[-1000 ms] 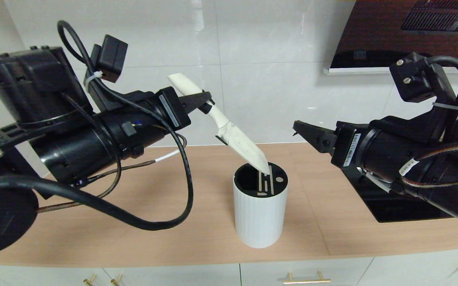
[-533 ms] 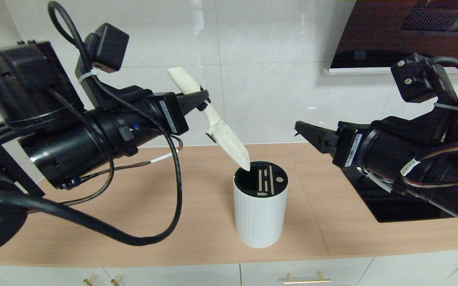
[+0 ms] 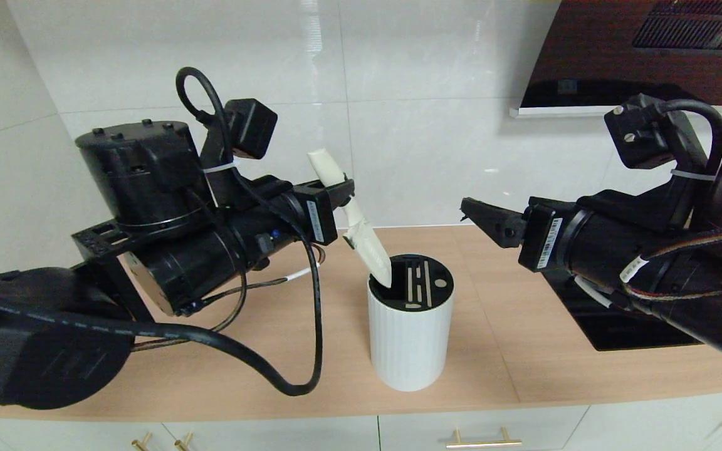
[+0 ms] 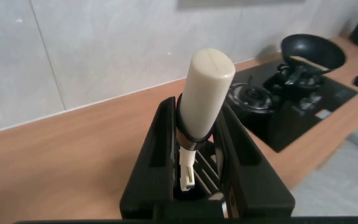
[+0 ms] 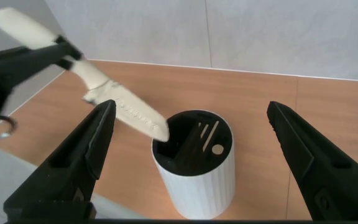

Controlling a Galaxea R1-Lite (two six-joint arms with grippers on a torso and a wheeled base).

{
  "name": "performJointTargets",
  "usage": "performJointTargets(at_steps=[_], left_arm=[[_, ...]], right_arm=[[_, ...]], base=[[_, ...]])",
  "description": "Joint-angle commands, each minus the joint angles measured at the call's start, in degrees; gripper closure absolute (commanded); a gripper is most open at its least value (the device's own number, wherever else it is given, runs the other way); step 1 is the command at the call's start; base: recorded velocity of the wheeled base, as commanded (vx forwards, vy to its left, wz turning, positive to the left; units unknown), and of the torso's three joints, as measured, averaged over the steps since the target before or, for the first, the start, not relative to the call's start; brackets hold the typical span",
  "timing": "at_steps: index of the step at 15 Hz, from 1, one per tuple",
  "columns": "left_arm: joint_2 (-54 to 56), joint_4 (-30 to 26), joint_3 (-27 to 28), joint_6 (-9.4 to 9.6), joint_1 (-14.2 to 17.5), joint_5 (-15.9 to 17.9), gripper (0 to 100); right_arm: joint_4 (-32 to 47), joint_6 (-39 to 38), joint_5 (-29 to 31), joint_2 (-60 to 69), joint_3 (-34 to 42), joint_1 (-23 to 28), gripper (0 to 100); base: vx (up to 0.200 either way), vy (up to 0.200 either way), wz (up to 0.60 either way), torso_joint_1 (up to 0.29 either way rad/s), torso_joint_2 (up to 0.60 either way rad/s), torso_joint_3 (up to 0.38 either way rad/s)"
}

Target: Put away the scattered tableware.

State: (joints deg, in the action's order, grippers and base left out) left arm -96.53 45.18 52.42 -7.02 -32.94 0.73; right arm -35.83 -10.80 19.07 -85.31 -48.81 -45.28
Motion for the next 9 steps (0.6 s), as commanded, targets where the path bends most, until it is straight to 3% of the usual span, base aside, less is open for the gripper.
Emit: performJointTargets(at_steps=[1, 9], left_arm=[[-2.0, 0.2, -0.2, 0.43, -0.4, -0.2, 100], [-7.2, 1.2, -0.5, 0.52, -2.7, -0.3, 100]], right_arm=[[0.0, 0.0, 0.0, -0.3, 0.0, 0.0, 0], [0.0, -0.1, 0.1, -0.8, -0.1, 0.0, 0]], base=[[0.000, 0.000, 0.00, 0.000, 0.00, 0.000], [0.000, 0.000, 0.00, 0.000, 0.00, 0.000]])
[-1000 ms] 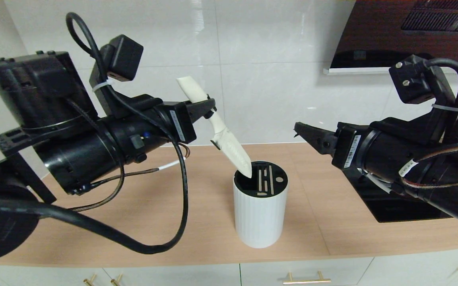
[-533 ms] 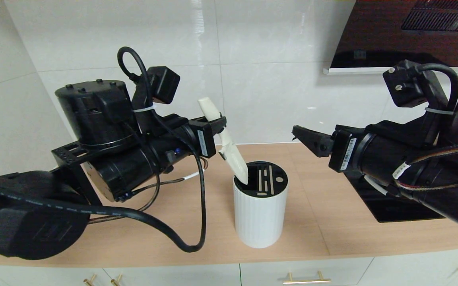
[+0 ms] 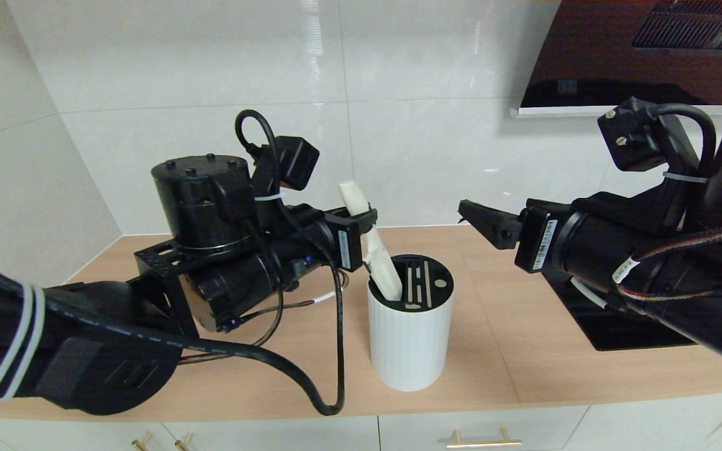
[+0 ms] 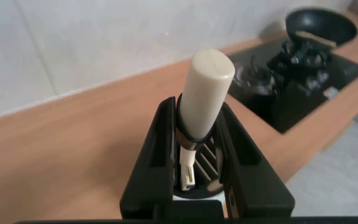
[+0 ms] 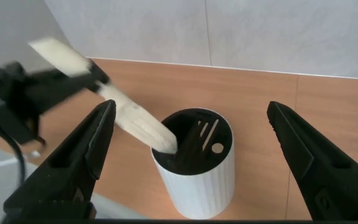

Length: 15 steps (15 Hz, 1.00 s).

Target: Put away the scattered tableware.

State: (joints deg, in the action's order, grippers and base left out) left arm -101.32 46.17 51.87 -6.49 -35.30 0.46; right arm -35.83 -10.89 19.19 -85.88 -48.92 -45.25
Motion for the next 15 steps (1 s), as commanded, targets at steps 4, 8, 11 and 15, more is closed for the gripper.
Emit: performJointTargets(at_steps=[4, 8, 11, 15], left_arm=[[-7.1, 4.5, 0.3, 0.07, -2.0, -1.5, 100], [-10.5, 4.6, 1.2, 0.16, -3.5, -2.6, 100], [-12.8, 4.7, 2.2, 0.16, -3.9, -3.6, 100], [-14.4, 4.7, 3.0, 0.07, -4.1, -3.8, 100]], right_arm=[[0.0, 0.0, 0.1, -0.3, 0.1, 0.0, 0], [0.0, 0.0, 0.1, -0.5, 0.0, 0.0, 0], [0.0, 0.1, 0.1, -0.6, 0.0, 0.0, 0], [0.0, 0.0, 0.1, -0.7, 0.1, 0.0, 0]], base=[[0.000, 0.000, 0.00, 0.000, 0.00, 0.000], [0.000, 0.000, 0.00, 0.000, 0.00, 0.000], [0.000, 0.000, 0.00, 0.000, 0.00, 0.000], [0.000, 0.000, 0.00, 0.000, 0.00, 0.000]])
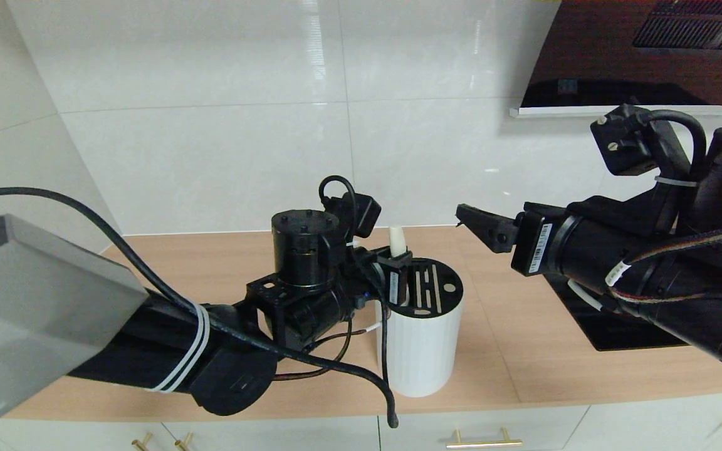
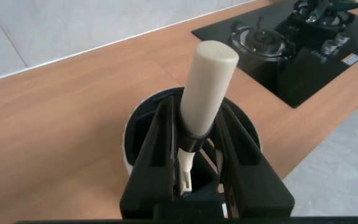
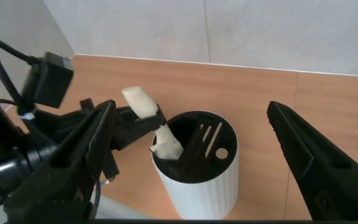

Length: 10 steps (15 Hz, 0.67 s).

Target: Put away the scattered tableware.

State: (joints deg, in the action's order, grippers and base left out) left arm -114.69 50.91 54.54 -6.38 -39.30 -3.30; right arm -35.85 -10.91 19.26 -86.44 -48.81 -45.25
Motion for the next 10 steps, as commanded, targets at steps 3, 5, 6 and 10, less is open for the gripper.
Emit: performJointTargets(at_steps=[3, 5, 6, 10], left_arm=[[-1.4, 0.0, 0.5, -0.04, -0.2, -1.0, 100], [-1.4, 0.4, 0.4, -0.04, -0.4, -1.1, 0], [-1.4, 0.8, 0.4, -0.04, -0.6, -1.1, 0], [-1.2, 3.7, 0.3, -0.22, -0.8, -1.7, 0]], right_arm=[[-0.1, 0.0, 0.1, -0.2, 0.0, 0.0, 0], [-0.1, 0.0, 0.1, -0.1, 0.0, 0.0, 0], [-0.1, 0.0, 0.1, -0.1, 0.0, -0.1, 0], [-0.1, 0.0, 0.1, -0.1, 0.0, 0.0, 0]], base=[[0.000, 0.000, 0.00, 0.000, 0.00, 0.000], [0.000, 0.000, 0.00, 0.000, 0.00, 0.000], [0.000, 0.000, 0.00, 0.000, 0.00, 0.000], [0.000, 0.000, 0.00, 0.000, 0.00, 0.000]])
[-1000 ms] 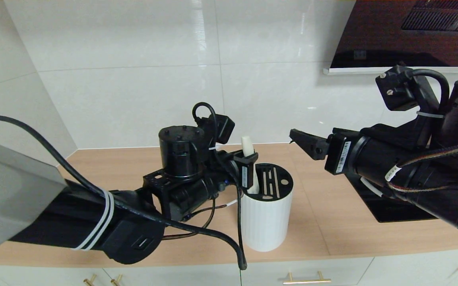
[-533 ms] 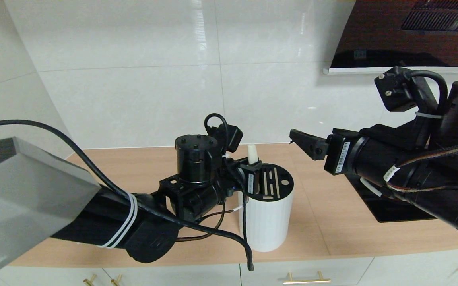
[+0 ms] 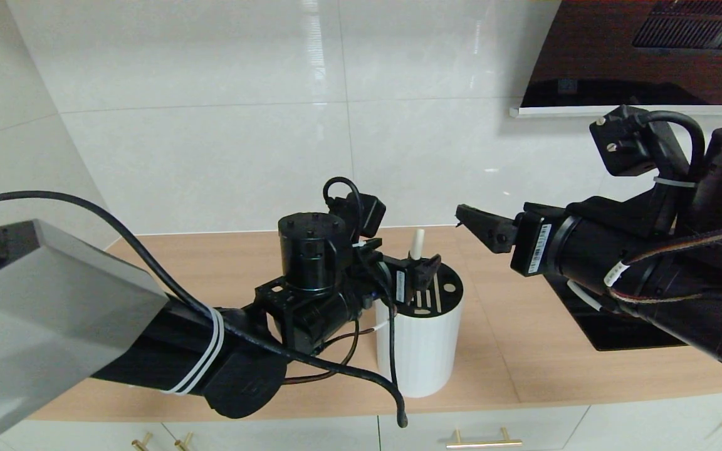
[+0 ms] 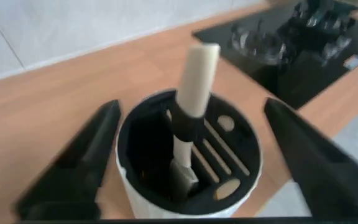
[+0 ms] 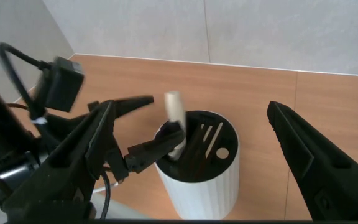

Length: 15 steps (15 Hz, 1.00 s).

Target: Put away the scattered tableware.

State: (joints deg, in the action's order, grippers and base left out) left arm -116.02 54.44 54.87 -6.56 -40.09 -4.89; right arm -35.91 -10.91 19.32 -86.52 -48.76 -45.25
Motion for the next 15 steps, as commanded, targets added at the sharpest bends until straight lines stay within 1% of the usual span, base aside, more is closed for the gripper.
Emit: performJointTargets(at_steps=[1, 2, 4, 5, 6, 7, 8, 9, 10, 11, 12, 13, 14, 15], left_arm=[[0.4, 0.5, 0.0, -0.03, 0.0, -0.6, 0], [0.5, 0.7, 0.0, -0.03, 0.0, -0.7, 0], [5.0, 4.4, -0.6, -0.82, 0.1, -3.5, 0], [8.3, 5.5, -1.3, -1.70, 0.3, -4.4, 0], [12.3, 6.7, -3.0, -3.37, 0.4, -5.1, 0], [12.3, 6.7, -3.0, -3.37, 0.4, -5.1, 0], [21.1, 7.1, -7.8, -3.72, 0.4, -5.4, 0], [26.5, 6.8, -11.1, -2.49, 0.5, -6.9, 0], [32.6, 5.8, -14.5, -1.44, 0.5, -8.8, 0], [38.8, 4.9, -17.7, -1.44, 1.5, -10.2, 0], [44.4, 4.1, -20.9, -1.44, 4.7, -10.5, 0], [51.9, 0.8, -24.7, -1.44, 10.2, -10.3, 0], [58.3, -4.3, -27.3, -1.44, 13.6, -10.4, 0], [67.2, -11.2, -30.4, -1.44, 15.5, -10.2, 0]], right_arm=[[0.0, 0.0, 0.0, -0.1, 0.0, 0.0, 0], [0.0, 0.0, 0.0, -0.1, 0.0, 0.0, 0], [0.1, 0.1, 0.5, 2.0, 0.0, 0.6, 0], [0.1, 0.2, 0.9, 4.0, 0.5, 2.3, 0], [0.1, 0.5, 0.8, 6.5, 1.6, 4.6, 0], [0.1, 0.5, 0.8, 6.5, 1.6, 4.6, 0], [0.1, 1.9, 0.7, 12.2, 4.6, 6.7, 0], [0.1, 4.8, 0.7, 15.9, 7.8, 7.8, 0], [0.4, 7.6, 0.3, 19.9, 11.6, 10.4, 0], [0.8, 7.9, -1.3, 22.6, 14.5, 15.5, 0], [0.8, 7.9, -3.7, 25.3, 17.1, 20.0, 0], [0.9, 7.9, -8.0, 30.4, 20.4, 26.0, 0], [1.8, 7.9, -11.1, 34.8, 23.1, 30.8, 0], [4.4, 8.0, -13.0, 40.3, 25.1, 35.2, 0]], base=[[0.000, 0.000, 0.00, 0.000, 0.00, 0.000], [0.000, 0.000, 0.00, 0.000, 0.00, 0.000], [0.000, 0.000, 0.00, 0.000, 0.00, 0.000], [0.000, 0.000, 0.00, 0.000, 0.00, 0.000], [0.000, 0.000, 0.00, 0.000, 0.00, 0.000], [0.000, 0.000, 0.00, 0.000, 0.00, 0.000], [0.000, 0.000, 0.00, 0.000, 0.00, 0.000], [0.000, 0.000, 0.00, 0.000, 0.00, 0.000], [0.000, 0.000, 0.00, 0.000, 0.00, 0.000], [0.000, 0.000, 0.00, 0.000, 0.00, 0.000], [0.000, 0.000, 0.00, 0.000, 0.00, 0.000], [0.000, 0.000, 0.00, 0.000, 0.00, 0.000], [0.000, 0.000, 0.00, 0.000, 0.00, 0.000], [0.000, 0.000, 0.00, 0.000, 0.00, 0.000]])
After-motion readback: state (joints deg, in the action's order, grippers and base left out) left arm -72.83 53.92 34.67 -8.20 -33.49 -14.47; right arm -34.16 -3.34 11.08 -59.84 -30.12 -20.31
